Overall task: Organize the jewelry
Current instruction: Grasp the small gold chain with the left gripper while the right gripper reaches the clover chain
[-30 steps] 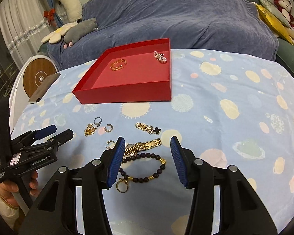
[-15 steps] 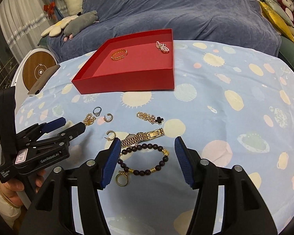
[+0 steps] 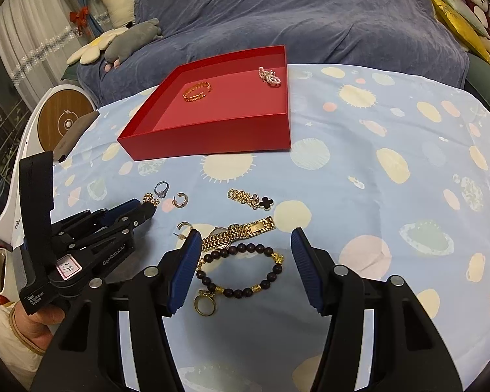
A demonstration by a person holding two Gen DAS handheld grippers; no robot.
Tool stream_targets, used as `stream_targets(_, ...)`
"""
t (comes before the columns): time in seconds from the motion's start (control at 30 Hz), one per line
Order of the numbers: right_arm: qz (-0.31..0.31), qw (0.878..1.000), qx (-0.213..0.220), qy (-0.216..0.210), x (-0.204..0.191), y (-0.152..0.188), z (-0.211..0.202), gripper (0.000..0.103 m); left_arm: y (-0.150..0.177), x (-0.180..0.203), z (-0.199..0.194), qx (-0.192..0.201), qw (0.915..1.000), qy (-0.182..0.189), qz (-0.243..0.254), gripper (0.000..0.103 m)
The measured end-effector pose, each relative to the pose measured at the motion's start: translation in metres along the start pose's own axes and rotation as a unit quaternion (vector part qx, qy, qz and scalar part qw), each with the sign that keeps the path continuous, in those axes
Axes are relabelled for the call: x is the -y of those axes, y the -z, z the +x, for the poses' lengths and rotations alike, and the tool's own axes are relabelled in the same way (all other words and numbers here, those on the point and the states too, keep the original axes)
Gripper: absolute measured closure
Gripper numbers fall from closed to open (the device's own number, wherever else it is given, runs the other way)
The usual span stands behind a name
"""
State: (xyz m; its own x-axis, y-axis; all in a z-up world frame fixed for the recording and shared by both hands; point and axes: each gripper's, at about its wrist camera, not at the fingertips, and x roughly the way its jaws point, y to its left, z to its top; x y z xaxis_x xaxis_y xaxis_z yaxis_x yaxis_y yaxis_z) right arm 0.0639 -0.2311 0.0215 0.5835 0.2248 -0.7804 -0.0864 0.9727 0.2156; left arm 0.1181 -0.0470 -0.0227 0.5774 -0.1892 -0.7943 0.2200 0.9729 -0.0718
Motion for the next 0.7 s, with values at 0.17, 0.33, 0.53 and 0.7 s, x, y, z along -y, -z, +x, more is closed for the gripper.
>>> stream_targets(0.17, -0.007, 1.000, -0.004, 0.011, 0.000, -0.006, 0.011, 0.048, -0.003, -0.005, 0.000, -0.005, 0.9999, 0.001, -0.011, 0.099)
stream_targets(0.33, -0.014, 1.000, -0.012, 0.015, -0.001, -0.014, 0.026, 0.049, -0.005, -0.013, -0.008, 0.000, 0.9998, 0.008, -0.019, 0.100)
stream_targets(0.53, -0.024, 0.999, -0.024, 0.012, -0.007, -0.023, 0.044, 0.056, -0.004, -0.022, -0.014, 0.002, 0.9995, 0.013, -0.028, 0.100)
stream_targets(0.7, -0.043, 0.999, -0.027, 0.010, -0.014, -0.029, 0.054, 0.058, -0.004, -0.033, -0.024, 0.010, 0.9989, 0.021, -0.040, 0.100)
